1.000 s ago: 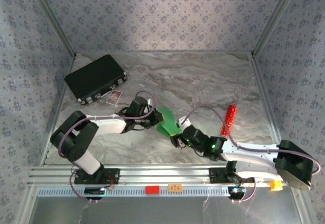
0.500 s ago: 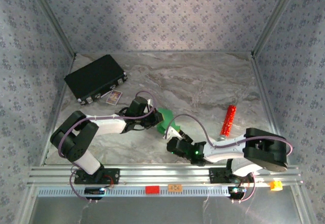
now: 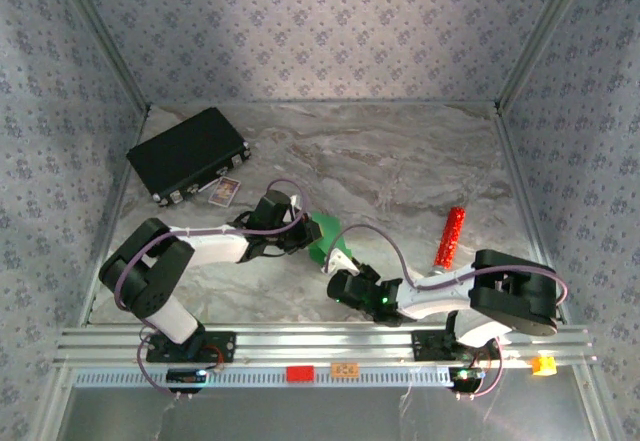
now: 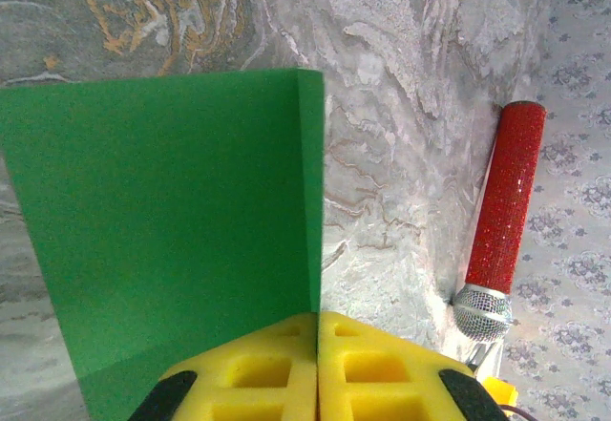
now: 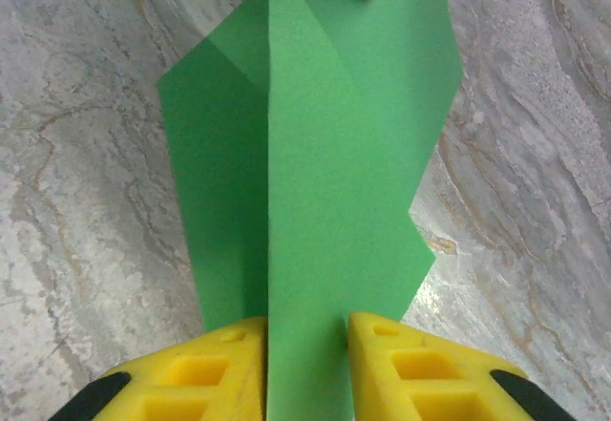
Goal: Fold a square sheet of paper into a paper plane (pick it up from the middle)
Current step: Fourth fold the wing at the center of the table.
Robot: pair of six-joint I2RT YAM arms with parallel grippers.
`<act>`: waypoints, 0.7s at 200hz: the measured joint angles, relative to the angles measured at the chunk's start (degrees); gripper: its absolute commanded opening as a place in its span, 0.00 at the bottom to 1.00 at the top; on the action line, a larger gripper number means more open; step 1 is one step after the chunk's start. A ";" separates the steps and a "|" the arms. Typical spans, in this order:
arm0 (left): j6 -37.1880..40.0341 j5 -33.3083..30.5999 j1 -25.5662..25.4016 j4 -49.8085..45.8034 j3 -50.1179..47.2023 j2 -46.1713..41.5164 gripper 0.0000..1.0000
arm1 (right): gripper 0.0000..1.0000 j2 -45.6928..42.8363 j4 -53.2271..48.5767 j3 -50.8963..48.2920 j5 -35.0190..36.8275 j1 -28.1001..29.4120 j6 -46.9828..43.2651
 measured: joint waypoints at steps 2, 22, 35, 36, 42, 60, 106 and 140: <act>0.00 0.00 0.00 0.02 0.00 0.00 0.07 | 0.25 0.00 0.02 0.02 0.00 0.00 -0.02; 0.00 0.00 0.00 0.00 0.02 0.04 0.07 | 0.24 0.04 0.46 0.00 -0.02 0.00 0.00; 0.00 0.00 0.00 -0.02 0.02 0.04 0.07 | 0.24 0.04 0.61 0.00 -0.02 0.00 0.02; 0.00 0.00 0.00 -0.02 0.02 0.04 0.07 | 0.24 0.04 0.63 0.00 -0.02 0.00 0.02; 0.00 0.00 0.00 0.00 0.02 0.04 0.07 | 0.23 0.04 0.72 0.00 -0.02 0.00 0.02; 0.00 0.00 0.00 -0.04 0.15 0.07 0.07 | 0.21 0.04 1.01 0.00 -0.22 -0.17 0.24; 0.00 0.00 0.02 -0.04 0.22 0.07 0.07 | 0.21 0.31 0.96 0.00 -0.44 -0.70 0.90; 0.02 0.00 0.00 -0.07 0.22 0.07 0.07 | 0.20 0.33 0.96 0.00 -0.44 -0.81 1.09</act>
